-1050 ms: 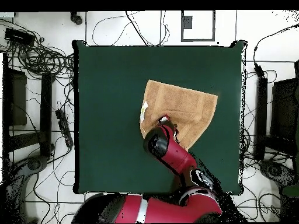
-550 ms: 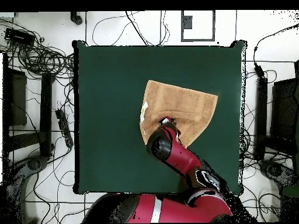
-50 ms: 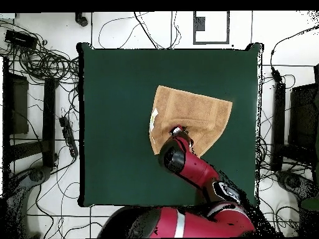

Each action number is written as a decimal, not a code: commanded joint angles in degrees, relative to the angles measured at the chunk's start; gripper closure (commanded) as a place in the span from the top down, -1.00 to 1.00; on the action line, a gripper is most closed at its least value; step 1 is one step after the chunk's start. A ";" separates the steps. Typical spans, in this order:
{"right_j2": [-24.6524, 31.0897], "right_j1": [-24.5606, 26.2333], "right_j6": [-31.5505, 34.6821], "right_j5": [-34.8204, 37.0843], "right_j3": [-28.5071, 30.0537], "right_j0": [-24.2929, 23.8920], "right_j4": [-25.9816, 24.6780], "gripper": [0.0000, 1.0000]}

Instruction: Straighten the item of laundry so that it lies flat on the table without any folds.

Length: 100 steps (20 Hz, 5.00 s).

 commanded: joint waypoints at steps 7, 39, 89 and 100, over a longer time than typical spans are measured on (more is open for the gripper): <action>5.48 3.28 7.87 -0.49 5.21 -6.79 -12.87 -1.00; 6.58 -4.54 4.24 8.07 14.47 -18.50 -26.36 1.00; 9.53 -2.68 4.91 19.44 -9.91 -17.30 -29.91 1.00; 11.59 1.59 8.17 18.52 -12.94 -16.08 -26.28 1.00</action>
